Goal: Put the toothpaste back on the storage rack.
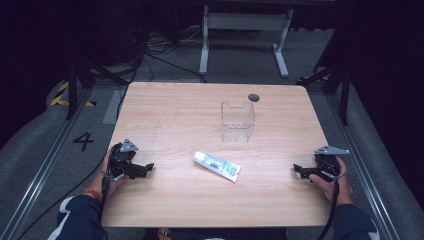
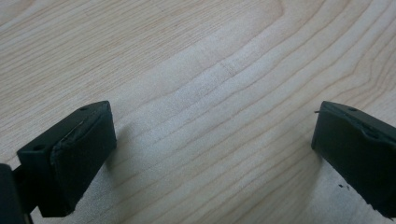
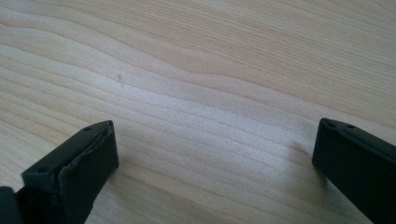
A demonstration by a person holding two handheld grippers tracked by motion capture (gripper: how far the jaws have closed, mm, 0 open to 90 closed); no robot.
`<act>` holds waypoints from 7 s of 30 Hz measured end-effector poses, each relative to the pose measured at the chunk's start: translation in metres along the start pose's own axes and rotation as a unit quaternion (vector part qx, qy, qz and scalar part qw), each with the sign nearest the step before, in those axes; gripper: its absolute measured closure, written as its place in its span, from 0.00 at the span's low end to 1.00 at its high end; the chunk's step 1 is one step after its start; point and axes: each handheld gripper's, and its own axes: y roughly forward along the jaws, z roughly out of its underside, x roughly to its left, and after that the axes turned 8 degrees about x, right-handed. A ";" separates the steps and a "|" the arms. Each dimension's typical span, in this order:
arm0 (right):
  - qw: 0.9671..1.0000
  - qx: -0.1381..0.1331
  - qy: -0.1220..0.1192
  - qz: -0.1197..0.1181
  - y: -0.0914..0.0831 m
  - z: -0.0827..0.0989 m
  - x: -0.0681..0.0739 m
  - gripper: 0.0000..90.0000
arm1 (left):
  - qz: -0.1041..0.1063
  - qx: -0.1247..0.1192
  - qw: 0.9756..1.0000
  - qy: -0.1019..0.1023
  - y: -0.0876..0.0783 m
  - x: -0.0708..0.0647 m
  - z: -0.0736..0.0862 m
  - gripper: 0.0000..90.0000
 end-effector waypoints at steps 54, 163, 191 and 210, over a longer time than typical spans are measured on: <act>1.000 0.001 -0.001 -0.003 -0.001 0.001 0.001 0.00 | 0.064 0.020 0.979 0.195 -0.023 -0.054 -0.050 0.24; 1.000 0.000 -0.003 -0.003 -0.002 0.003 0.002 0.01 | 0.136 0.186 0.866 0.444 0.076 -0.209 -0.183 0.45; 1.000 0.000 -0.006 -0.005 -0.002 0.003 0.003 0.01 | 0.139 0.161 0.874 0.438 0.069 -0.216 -0.184 0.59; 1.000 0.000 -0.008 -0.007 -0.003 0.003 0.003 0.01 | 0.152 0.052 0.914 0.374 0.030 -0.184 -0.170 0.67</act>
